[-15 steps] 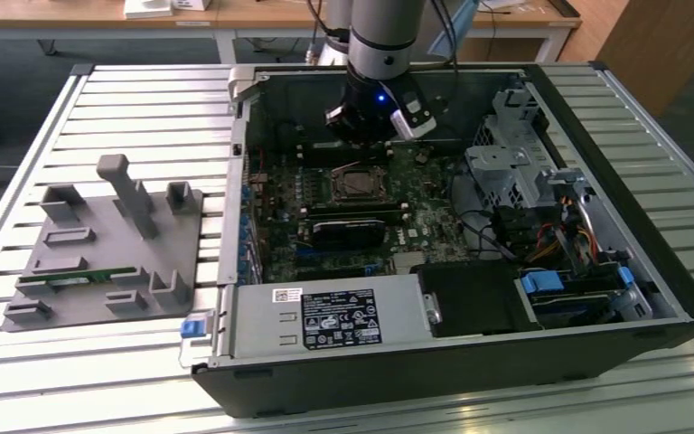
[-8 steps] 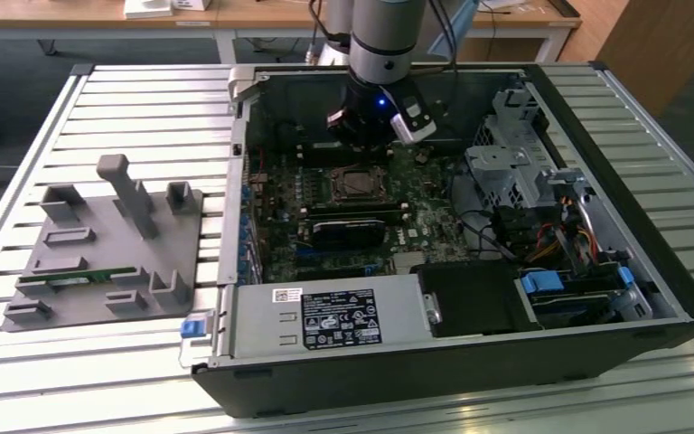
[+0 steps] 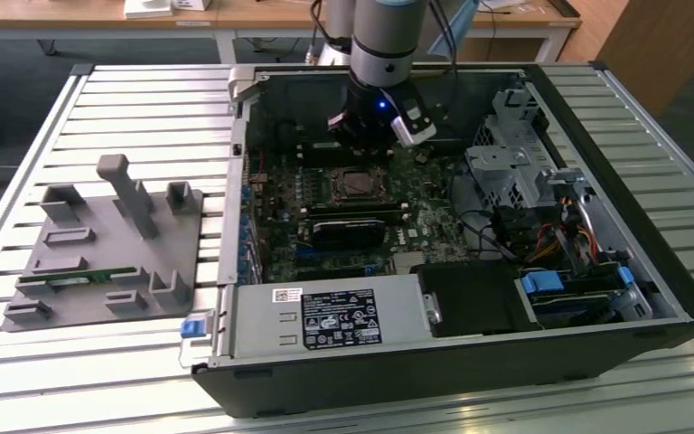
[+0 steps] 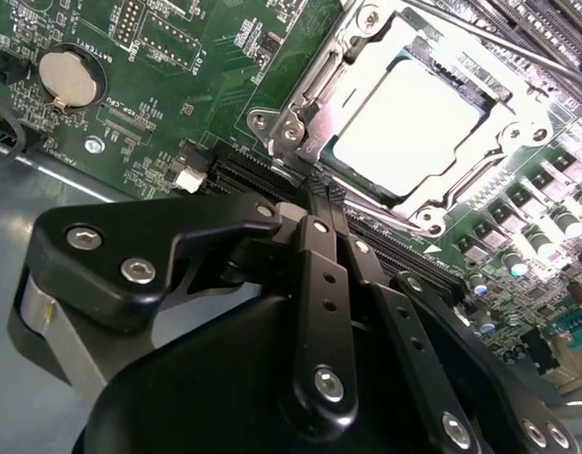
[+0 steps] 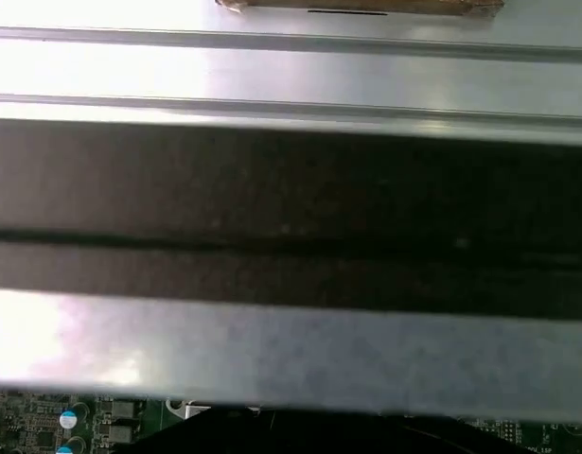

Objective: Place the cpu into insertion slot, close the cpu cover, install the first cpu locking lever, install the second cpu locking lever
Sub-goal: 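Install the first cpu locking lever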

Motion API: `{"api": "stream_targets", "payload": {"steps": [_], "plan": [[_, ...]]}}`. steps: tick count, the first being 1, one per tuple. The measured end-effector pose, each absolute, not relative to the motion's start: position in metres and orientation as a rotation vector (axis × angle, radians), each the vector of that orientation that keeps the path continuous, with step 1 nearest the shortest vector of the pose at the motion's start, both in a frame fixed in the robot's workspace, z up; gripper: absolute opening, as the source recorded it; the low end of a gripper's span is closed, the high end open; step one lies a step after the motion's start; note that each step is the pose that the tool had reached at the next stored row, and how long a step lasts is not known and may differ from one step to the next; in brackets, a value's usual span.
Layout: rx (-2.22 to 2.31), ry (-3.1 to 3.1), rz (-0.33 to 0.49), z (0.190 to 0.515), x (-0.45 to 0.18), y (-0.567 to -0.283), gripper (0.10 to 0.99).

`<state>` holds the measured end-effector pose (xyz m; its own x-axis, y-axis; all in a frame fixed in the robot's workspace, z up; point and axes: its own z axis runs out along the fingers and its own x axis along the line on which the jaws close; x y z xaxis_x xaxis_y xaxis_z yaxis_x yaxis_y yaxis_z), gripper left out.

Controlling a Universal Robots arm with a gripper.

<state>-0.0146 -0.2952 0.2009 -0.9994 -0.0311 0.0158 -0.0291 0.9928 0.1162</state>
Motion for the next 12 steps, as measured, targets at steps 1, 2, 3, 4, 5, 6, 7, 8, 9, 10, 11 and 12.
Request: {"api": "stream_targets", "payload": {"steps": [1, 2, 3, 4, 5, 6, 7, 8, 9, 10, 11, 12], "plan": [[0.047, -3.117, -0.18, 0.2004, -0.0143, -0.2949, 0.106], [0.047, -3.116, -0.178, 0.2, -0.0141, -0.2946, 0.106], [0.047, -3.115, -0.175, 0.1996, -0.0139, -0.2944, 0.106], [0.047, -3.114, -0.173, 0.1993, -0.0137, -0.2941, 0.106], [0.046, -3.114, -0.168, 0.199, -0.0134, -0.2937, 0.106], [0.046, -3.113, -0.164, 0.1987, -0.0131, -0.2933, 0.106], [0.046, -3.113, -0.158, 0.1984, -0.0126, -0.2927, 0.106], [0.046, -3.113, -0.152, 0.1983, -0.0124, -0.2924, 0.106], [0.046, -3.112, -0.15, 0.1983, -0.0123, -0.2923, 0.106], [0.046, -3.111, -0.15, 0.1985, -0.0123, -0.2922, 0.106], [0.046, -3.111, -0.149, 0.1992, -0.0124, -0.2922, 0.106], [0.046, -3.111, -0.15, 0.2002, -0.0123, -0.2921, 0.106]]}}
